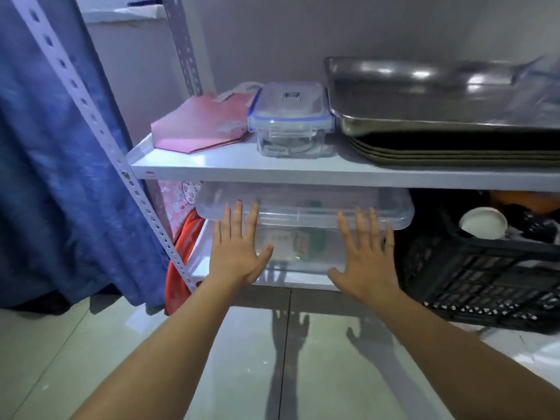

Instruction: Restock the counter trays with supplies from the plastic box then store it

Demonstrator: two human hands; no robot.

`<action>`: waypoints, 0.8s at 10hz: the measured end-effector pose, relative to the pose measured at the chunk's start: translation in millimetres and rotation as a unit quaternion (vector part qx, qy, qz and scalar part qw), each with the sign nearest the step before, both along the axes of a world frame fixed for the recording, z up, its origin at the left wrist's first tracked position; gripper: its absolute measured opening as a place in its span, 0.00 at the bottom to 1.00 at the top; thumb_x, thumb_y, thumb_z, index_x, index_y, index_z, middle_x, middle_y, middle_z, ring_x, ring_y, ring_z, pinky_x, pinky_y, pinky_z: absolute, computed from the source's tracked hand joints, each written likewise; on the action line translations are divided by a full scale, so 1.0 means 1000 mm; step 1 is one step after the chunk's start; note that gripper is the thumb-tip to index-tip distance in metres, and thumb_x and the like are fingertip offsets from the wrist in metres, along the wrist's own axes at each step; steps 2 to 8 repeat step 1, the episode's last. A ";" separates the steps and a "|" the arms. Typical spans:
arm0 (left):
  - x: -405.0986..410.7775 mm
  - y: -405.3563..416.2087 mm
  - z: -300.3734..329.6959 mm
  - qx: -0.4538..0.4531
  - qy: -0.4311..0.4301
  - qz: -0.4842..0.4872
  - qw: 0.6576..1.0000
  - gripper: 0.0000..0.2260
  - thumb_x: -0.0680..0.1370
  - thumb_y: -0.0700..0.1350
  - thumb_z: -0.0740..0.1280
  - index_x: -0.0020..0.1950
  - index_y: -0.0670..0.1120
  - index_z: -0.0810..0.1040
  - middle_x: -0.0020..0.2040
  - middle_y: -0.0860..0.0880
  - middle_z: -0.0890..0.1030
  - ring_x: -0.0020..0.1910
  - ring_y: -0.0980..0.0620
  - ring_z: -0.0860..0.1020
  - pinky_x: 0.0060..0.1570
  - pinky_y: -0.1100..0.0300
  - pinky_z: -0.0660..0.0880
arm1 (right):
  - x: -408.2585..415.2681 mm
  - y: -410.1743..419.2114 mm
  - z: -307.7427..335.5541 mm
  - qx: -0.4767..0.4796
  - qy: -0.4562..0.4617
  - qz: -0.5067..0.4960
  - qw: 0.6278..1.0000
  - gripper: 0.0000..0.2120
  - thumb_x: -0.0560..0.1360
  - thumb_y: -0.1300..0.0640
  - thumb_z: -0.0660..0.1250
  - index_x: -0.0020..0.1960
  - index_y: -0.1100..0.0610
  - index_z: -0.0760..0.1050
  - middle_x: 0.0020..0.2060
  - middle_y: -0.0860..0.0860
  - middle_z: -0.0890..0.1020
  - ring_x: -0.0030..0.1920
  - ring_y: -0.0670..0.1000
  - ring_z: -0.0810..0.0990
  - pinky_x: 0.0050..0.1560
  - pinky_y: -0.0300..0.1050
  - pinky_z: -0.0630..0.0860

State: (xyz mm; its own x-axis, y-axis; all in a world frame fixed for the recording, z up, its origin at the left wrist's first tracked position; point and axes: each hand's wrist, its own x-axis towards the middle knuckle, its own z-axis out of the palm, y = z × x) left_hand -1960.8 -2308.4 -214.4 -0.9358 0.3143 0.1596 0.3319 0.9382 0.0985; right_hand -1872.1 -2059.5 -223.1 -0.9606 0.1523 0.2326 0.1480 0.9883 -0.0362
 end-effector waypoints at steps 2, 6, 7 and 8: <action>0.045 -0.001 0.057 -0.052 -0.168 -0.017 0.984 0.33 0.80 0.66 0.48 0.79 0.57 0.36 0.80 0.47 0.35 0.79 0.43 0.35 0.76 0.43 0.37 | 0.049 0.001 0.042 -0.019 -0.179 0.016 0.984 0.44 0.75 0.37 0.60 0.80 0.47 0.37 0.80 0.54 0.44 0.79 0.60 0.40 0.75 0.68 0.41; 0.045 -0.001 0.057 -0.052 -0.168 -0.017 0.984 0.33 0.80 0.66 0.48 0.79 0.57 0.36 0.80 0.47 0.35 0.79 0.43 0.35 0.76 0.43 0.37 | 0.049 0.001 0.042 -0.019 -0.179 0.016 0.984 0.44 0.75 0.37 0.60 0.80 0.47 0.37 0.80 0.54 0.44 0.79 0.60 0.40 0.75 0.68 0.41; 0.045 -0.001 0.057 -0.052 -0.168 -0.017 0.984 0.33 0.80 0.66 0.48 0.79 0.57 0.36 0.80 0.47 0.35 0.79 0.43 0.35 0.76 0.43 0.37 | 0.049 0.001 0.042 -0.019 -0.179 0.016 0.984 0.44 0.75 0.37 0.60 0.80 0.47 0.37 0.80 0.54 0.44 0.79 0.60 0.40 0.75 0.68 0.41; 0.045 -0.001 0.057 -0.052 -0.168 -0.017 0.984 0.33 0.80 0.66 0.48 0.79 0.57 0.36 0.80 0.47 0.35 0.79 0.43 0.35 0.76 0.43 0.37 | 0.049 0.001 0.042 -0.019 -0.179 0.016 0.984 0.44 0.75 0.37 0.60 0.80 0.47 0.37 0.80 0.54 0.44 0.79 0.60 0.40 0.75 0.68 0.41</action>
